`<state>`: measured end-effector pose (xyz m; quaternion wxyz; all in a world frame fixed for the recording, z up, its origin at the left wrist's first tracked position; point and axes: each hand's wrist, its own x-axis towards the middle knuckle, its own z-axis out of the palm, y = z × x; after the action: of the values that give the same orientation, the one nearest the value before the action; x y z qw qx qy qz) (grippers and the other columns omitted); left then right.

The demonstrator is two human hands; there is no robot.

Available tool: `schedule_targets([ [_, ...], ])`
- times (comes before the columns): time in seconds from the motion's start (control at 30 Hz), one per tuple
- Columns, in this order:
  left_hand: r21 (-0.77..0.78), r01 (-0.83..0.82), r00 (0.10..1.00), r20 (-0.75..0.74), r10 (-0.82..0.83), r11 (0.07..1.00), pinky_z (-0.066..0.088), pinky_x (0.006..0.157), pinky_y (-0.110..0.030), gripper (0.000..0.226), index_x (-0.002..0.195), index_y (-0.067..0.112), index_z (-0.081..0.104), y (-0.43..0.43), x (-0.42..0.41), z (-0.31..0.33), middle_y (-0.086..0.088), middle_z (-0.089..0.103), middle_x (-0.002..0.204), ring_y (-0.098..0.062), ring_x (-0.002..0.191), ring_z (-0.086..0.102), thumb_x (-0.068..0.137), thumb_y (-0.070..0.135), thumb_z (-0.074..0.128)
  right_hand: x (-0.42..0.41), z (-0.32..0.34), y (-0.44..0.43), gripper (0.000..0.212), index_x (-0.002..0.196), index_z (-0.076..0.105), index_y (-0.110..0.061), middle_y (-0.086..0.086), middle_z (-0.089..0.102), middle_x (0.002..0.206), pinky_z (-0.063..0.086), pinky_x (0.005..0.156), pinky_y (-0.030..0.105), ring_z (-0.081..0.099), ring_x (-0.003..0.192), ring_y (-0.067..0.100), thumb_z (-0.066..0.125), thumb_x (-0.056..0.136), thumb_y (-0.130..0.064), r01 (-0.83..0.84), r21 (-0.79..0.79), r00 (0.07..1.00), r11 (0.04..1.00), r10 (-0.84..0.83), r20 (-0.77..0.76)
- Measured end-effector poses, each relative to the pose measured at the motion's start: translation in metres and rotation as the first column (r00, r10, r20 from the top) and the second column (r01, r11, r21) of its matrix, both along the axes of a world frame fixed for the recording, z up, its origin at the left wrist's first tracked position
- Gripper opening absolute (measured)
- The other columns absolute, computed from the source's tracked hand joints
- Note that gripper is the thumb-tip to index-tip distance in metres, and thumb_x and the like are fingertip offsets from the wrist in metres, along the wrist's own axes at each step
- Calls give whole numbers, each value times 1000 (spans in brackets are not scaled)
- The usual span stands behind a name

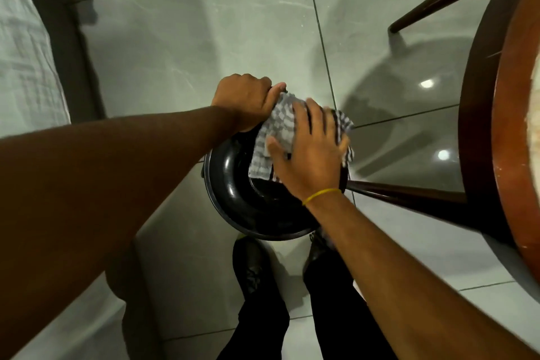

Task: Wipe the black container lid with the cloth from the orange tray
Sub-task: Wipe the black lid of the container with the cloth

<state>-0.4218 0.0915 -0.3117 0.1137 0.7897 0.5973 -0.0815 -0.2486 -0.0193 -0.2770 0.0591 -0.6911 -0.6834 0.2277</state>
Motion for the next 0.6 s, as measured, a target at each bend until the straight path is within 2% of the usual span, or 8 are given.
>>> schedule_targets([
  [0.13,-7,-25,1000,-14,25,1000,34,60,-36,70,84,20,57,1,0,-1,-2,49,66,-29,60,49,102,63,4,-1,-2,49,89,162,41,-16,1,55,159,37,119,59,52,147,25,51,96,-75,-143,-24,989,989,142,-41],
  [0.2,-8,-44,999,-29,44,999,33,59,-35,66,80,22,52,0,0,2,1,44,62,-29,59,49,103,62,4,5,-4,48,89,164,38,-15,2,55,160,41,117,56,53,146,26,47,99,-76,-191,4,981,982,191,-29],
  [0.27,-14,-63,997,-43,63,998,30,57,-34,66,77,23,50,-2,2,6,1,42,61,-28,57,47,103,63,4,12,-6,36,89,167,36,-15,4,50,167,41,119,60,49,151,27,40,103,-77,-199,29,980,980,199,-2],
  [0.43,-46,-61,995,-81,57,997,23,55,-33,71,72,24,50,-4,8,11,1,43,61,-25,53,41,102,65,0,18,-10,-5,86,171,34,-18,3,36,178,38,121,61,36,161,31,33,106,-76,-4,31,1000,1000,4,12],
  [0.6,-36,-51,996,-68,49,998,32,61,-37,63,72,24,49,-4,10,12,-10,69,79,-31,63,47,107,59,9,15,-11,-58,87,174,27,-18,1,26,182,33,126,65,27,167,30,36,107,-73,325,7,944,946,-324,-57],
])
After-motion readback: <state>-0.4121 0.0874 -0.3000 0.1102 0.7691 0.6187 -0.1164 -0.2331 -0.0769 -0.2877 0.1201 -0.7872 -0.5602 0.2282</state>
